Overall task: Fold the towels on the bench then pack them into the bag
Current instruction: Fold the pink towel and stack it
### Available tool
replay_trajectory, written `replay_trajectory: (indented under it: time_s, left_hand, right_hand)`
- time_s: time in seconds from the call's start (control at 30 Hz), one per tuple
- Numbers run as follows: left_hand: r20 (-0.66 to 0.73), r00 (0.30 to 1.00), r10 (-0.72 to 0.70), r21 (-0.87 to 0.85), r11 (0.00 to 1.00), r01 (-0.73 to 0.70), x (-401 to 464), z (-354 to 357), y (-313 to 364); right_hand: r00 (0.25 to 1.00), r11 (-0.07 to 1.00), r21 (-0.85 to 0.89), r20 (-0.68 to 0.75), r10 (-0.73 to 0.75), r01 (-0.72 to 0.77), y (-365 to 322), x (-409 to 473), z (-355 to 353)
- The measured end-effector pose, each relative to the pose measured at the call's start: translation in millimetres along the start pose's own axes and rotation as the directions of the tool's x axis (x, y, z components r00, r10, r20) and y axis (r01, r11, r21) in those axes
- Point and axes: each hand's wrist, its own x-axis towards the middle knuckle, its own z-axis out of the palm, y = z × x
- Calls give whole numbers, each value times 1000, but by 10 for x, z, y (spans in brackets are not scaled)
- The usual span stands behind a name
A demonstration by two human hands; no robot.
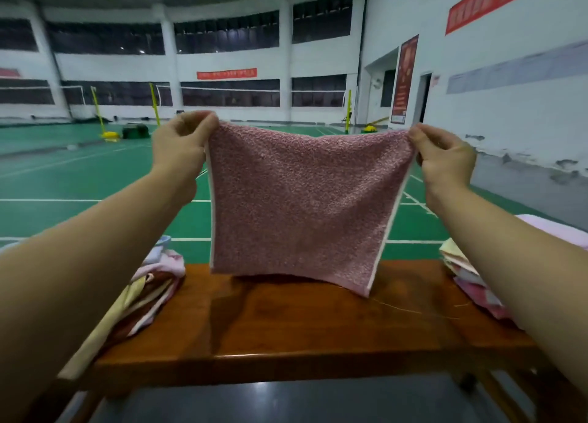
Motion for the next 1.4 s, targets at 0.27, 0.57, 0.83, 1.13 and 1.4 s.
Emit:
replay_trajectory:
  time_s: [0.27,0.57,0.83,1.13,1.4]
  left_hand:
    - [-194,934,299,-8,952,-307,-83,-59,482]
    - [-121,940,318,240,928,-284,94,-73,181]
    - [34,978,205,359,911,-203,1,26,-332]
    - [28,968,247,190,950,-248,-68,76,11]
    - [-4,981,195,57,979,-195,-710,-284,-144]
  right_hand:
    - [958,960,-10,-55,-282,281,-539,-156,146]
    - [945,925,-208,-18,-327,317,-190,-71,258]
    - [944,866,-391,230,-236,311,228,-208,277]
    - [929,892,-290,236,-284,347,70,-208,339]
    - [965,945,-208,122,-230,252,173,-825,-142]
